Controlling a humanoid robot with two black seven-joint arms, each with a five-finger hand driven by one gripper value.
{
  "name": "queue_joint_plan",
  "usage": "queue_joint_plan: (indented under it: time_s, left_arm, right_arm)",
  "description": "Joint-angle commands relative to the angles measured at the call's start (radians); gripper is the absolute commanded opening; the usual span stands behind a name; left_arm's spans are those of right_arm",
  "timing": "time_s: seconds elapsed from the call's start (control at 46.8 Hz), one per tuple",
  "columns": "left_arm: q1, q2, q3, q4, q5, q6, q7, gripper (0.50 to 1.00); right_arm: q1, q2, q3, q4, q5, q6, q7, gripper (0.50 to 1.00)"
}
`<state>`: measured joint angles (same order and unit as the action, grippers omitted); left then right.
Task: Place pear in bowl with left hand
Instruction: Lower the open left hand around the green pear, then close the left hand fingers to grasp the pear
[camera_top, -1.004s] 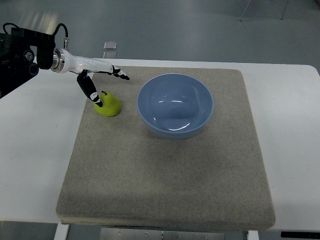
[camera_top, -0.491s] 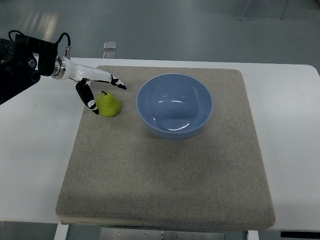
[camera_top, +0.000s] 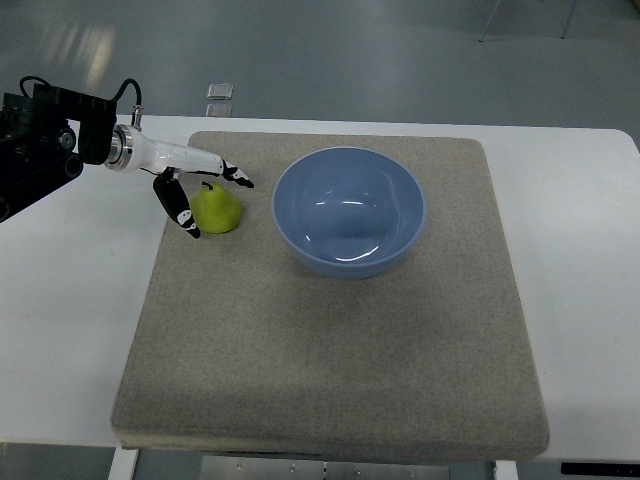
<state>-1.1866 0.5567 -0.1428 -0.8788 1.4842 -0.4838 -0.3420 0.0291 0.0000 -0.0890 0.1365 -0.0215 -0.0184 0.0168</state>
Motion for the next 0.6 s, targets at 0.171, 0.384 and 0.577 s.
queue_joint_plan:
  time_s: [0.171,0.384,0.577]
  left_arm:
    - [0.004,-0.024,0.000,0.009,0.002,0.014,0.000,0.816]
    - [0.004,-0.024,0.003,0.011,0.008,0.024,0.000,0.696]
    - [0.002,-0.024,0.002,0.018,0.008,0.024,0.000,0.500]
  right_arm:
    - [0.000,0.000,0.000,0.000,0.000,0.000,0.000,0.924]
    - [0.000,0.000,0.000,0.000,0.000,0.000,0.000,0.926]
    - [0.000,0.000,0.000,0.000,0.000,0.000,0.000,0.924]
